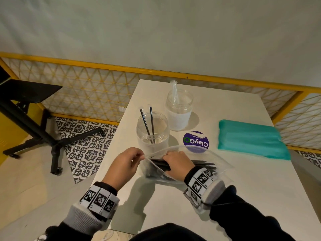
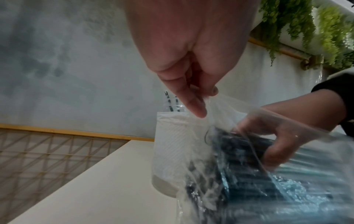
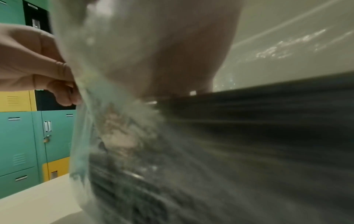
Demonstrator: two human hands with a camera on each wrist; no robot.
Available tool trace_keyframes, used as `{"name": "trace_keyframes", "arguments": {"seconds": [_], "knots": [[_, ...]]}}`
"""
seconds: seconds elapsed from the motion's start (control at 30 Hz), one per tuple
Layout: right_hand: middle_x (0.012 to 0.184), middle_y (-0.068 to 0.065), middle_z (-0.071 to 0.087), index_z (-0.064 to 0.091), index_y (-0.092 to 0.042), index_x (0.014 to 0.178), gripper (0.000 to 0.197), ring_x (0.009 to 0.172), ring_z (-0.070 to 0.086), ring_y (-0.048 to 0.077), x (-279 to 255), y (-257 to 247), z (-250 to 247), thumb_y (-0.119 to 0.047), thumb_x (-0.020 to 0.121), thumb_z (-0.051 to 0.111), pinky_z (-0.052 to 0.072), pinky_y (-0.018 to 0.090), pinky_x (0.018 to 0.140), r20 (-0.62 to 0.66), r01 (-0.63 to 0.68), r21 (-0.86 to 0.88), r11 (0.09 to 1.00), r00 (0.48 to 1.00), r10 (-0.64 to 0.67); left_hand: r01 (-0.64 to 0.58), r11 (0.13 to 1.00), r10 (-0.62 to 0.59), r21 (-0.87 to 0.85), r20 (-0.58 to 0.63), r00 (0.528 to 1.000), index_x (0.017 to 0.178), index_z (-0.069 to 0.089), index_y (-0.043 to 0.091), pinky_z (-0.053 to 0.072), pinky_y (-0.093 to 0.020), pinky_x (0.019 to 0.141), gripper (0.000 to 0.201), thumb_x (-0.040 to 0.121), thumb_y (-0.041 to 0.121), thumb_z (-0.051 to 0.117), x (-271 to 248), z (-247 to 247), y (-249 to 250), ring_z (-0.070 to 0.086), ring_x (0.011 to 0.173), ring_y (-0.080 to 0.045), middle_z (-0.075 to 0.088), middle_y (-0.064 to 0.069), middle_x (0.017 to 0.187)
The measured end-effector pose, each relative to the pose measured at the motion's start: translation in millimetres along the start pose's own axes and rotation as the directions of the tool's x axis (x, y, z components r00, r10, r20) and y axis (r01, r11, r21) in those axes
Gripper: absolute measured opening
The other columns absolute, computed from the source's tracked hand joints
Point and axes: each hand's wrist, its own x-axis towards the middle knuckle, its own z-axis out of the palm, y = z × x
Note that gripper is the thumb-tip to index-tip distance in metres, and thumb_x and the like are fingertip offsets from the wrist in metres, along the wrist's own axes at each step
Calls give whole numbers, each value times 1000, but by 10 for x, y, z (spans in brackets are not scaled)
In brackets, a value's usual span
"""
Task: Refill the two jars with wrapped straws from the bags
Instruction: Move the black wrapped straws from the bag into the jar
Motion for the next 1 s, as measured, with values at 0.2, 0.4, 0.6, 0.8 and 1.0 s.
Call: {"name": "trace_keyframes", "arguments": {"seconds": [0.2,0.4,0.6,0.8,1.0], "knots": [[104,8,65,57,-16,107,26,95,60,26,-21,76,-47,-22,83,58,46,32,81,-33,-36,172,984,999,42,29,1000,-29,-3,-26,999,89,64,12,54,-30,68,7,88,19,61,12,-93,-44,61,71,-10,61,8,80],[98,2,66,54,-18,109,29,84,60,15,-120,41,-491,-22,83,65,50,27,74,-97,-4,505,863,993,62,123,992,-126,-41,-61,990,85,62,19,52,-26,67,4,88,16,61,95,-192,-116,62,74,-11,62,9,78],[85,-12,63,55,-34,90,22,76,61,-5,-206,-181,-1434,-19,82,69,49,7,70,-445,290,785,548,879,172,139,990,-139,11,6,990,100,59,28,52,-28,69,12,90,23,57,110,-188,-118,61,79,-7,61,8,93],[74,5,60,58,-6,85,10,69,60,18,83,-310,-1820,-9,84,67,54,30,72,-682,609,729,311,610,403,233,970,-231,61,-50,972,88,53,25,46,-27,62,24,83,46,62,154,-130,31,56,70,-7,57,12,84],[91,-5,66,61,-19,96,22,87,63,9,541,-221,-1149,-20,78,74,49,42,96,-365,264,922,284,839,403,242,961,-241,133,-25,970,85,46,22,30,-17,53,15,85,28,60,212,-92,48,47,62,-3,55,7,84]]}}
